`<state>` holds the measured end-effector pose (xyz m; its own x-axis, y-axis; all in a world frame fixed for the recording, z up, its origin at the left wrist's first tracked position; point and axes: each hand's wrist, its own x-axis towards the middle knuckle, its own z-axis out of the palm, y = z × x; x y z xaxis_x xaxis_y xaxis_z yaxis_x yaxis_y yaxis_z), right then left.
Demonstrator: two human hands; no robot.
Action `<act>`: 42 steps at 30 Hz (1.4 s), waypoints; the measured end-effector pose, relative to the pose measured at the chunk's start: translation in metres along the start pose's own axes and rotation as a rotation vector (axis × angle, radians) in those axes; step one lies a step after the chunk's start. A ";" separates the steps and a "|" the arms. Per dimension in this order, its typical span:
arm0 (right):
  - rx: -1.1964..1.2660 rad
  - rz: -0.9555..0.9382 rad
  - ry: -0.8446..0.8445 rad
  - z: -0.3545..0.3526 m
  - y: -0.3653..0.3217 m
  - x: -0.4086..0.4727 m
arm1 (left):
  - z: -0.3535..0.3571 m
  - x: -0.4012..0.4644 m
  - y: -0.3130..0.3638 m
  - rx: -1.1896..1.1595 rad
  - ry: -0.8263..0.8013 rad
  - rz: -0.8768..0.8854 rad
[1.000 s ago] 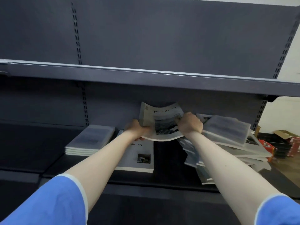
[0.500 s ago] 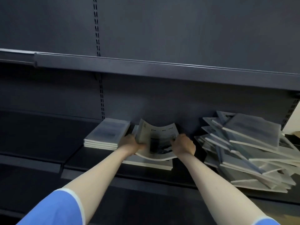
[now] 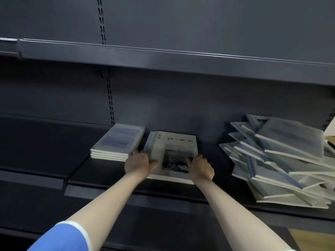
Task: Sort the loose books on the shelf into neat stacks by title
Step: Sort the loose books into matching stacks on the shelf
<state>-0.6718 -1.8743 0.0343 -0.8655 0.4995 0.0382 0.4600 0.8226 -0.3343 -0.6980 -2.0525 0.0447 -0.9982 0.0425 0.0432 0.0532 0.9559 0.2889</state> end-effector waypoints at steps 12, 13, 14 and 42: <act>-0.119 -0.069 0.047 0.012 -0.015 0.013 | 0.000 0.017 -0.008 -0.232 -0.077 -0.021; -0.130 -0.074 0.055 0.012 -0.016 0.013 | 0.000 0.018 -0.008 -0.243 -0.078 -0.020; -0.143 -0.079 0.062 0.012 -0.016 0.012 | 0.000 0.018 -0.009 -0.251 -0.079 -0.020; -0.115 -0.093 0.084 0.018 -0.016 0.011 | 0.007 0.019 -0.017 -0.357 -0.062 -0.049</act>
<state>-0.6921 -1.8866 0.0236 -0.8878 0.4372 0.1439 0.4029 0.8894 -0.2161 -0.7179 -2.0653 0.0339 -0.9990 0.0271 -0.0345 0.0007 0.7960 0.6053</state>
